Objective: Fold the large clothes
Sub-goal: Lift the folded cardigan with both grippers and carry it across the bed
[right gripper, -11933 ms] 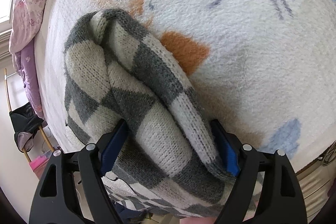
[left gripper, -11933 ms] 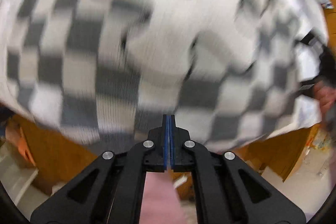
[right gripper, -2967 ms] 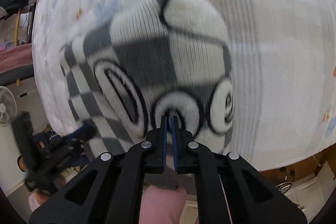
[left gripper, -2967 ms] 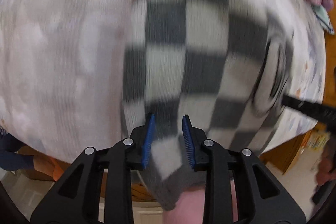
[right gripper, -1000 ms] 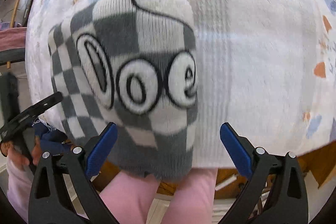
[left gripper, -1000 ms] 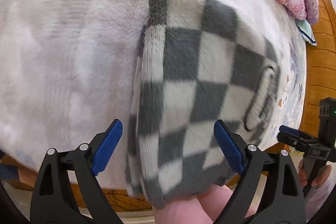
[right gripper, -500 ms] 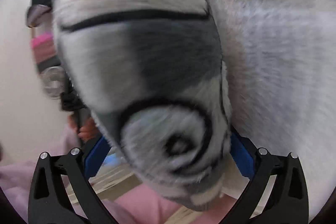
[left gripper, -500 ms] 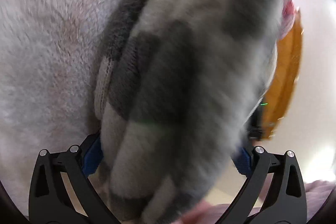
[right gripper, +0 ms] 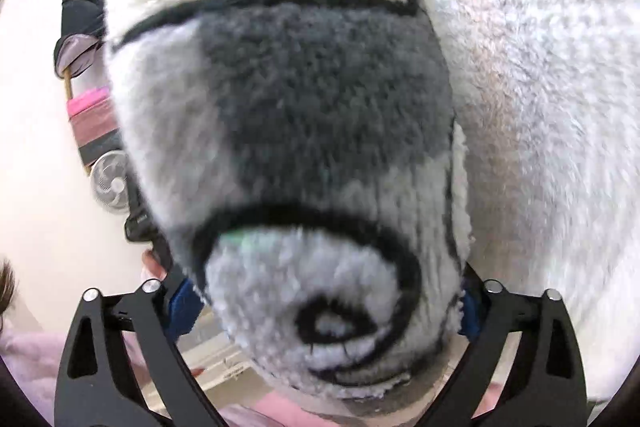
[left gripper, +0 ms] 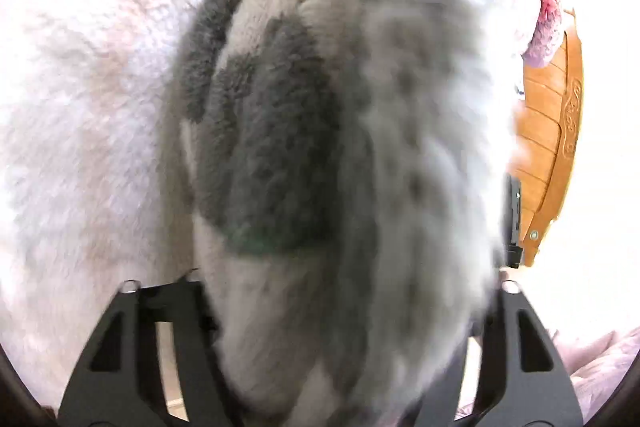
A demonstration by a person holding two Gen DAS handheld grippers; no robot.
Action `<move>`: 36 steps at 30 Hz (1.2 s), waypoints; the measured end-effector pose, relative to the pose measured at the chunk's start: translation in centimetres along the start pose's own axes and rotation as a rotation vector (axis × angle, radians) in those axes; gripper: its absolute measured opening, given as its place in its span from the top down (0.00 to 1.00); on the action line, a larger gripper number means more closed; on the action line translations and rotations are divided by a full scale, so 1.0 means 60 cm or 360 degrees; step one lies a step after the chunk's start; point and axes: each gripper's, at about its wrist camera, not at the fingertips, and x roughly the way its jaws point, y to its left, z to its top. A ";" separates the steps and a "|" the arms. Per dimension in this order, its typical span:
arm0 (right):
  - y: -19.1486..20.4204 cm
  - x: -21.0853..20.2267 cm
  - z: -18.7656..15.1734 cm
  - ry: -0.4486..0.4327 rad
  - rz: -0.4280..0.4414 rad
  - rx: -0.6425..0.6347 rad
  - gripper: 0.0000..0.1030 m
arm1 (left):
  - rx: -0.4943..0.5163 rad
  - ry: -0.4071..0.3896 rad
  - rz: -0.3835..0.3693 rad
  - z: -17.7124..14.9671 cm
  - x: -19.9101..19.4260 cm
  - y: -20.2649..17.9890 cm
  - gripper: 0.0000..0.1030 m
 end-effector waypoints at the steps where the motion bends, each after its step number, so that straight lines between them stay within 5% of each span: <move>1: 0.008 -0.006 -0.003 -0.0015 -0.0005 0.0009 0.18 | 0.0005 -0.0027 0.0031 -0.005 -0.007 -0.012 0.45; 5: 0.030 -0.041 -0.029 -0.0092 0.0017 0.0055 0.29 | -0.0011 -0.0082 0.0113 -0.021 -0.015 -0.045 0.46; 20: 0.155 -0.202 -0.180 -0.0359 -0.0144 -0.0181 0.30 | 0.0083 -0.0279 0.0078 -0.115 -0.072 -0.241 0.46; 27: 0.135 -0.323 -0.239 -0.0584 -0.0122 -0.0197 0.30 | 0.0288 -0.0283 0.0057 -0.150 -0.087 -0.361 0.46; 36: 0.040 -0.472 -0.325 -0.0855 -0.0062 -0.0179 0.30 | 0.0542 -0.0224 0.0053 -0.164 -0.013 -0.545 0.46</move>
